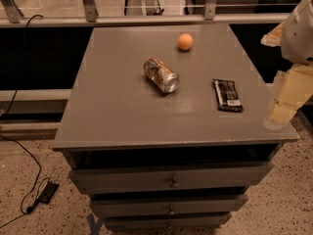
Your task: Pick rxbar chocolate
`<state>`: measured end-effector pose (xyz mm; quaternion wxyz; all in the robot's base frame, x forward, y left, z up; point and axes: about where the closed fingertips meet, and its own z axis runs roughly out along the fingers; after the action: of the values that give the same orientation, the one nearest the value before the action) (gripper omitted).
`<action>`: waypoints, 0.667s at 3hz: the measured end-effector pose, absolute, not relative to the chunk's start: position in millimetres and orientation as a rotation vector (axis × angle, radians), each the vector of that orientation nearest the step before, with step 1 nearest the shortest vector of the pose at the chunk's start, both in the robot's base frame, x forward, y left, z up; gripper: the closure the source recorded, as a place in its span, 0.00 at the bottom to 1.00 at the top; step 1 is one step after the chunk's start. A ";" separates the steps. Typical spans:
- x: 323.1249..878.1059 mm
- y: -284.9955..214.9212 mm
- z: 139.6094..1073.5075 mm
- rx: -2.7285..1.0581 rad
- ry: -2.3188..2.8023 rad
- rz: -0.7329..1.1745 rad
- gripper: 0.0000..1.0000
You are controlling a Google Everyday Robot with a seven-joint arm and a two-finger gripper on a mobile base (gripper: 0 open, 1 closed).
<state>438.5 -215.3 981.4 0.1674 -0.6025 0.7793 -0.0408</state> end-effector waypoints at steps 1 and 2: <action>438.5 -215.3 981.4 -1.714 2.217 -0.116 0.00; 460.6 -221.6 970.2 -1.643 2.304 -0.061 0.00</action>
Offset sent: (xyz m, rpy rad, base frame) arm 0.0631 -0.0196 -0.0358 0.0769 0.1668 -0.2080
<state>460.6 -221.6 970.2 0.1547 -0.5735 0.8042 -0.0214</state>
